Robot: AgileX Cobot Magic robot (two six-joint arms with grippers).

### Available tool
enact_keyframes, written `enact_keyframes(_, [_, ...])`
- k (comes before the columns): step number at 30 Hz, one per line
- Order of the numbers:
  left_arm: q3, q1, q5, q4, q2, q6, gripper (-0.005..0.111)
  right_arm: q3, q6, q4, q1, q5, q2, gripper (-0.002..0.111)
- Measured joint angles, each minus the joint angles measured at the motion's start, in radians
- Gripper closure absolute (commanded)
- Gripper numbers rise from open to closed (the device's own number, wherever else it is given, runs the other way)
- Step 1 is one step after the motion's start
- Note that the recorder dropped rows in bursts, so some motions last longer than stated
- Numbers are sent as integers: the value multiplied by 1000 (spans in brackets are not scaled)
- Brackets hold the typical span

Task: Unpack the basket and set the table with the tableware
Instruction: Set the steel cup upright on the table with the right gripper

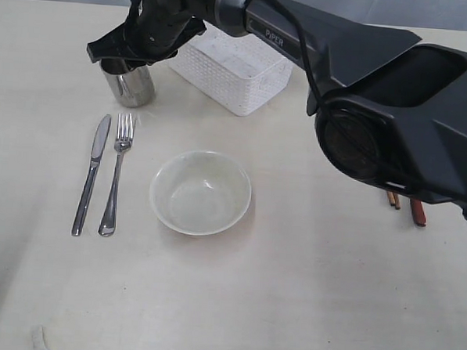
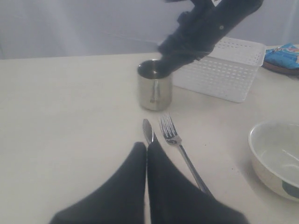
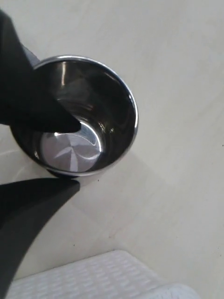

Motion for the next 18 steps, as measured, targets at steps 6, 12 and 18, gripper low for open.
enact_keyframes(6, [0,0,0,0,0,0,107,0,7,14,6,-2,0,75])
enact_keyframes(12, [0,0,0,0,0,0,107,0,7,14,10,-9,0,75])
enact_keyframes(18, [0,0,0,0,0,0,107,0,9,14,14,-41,0,75])
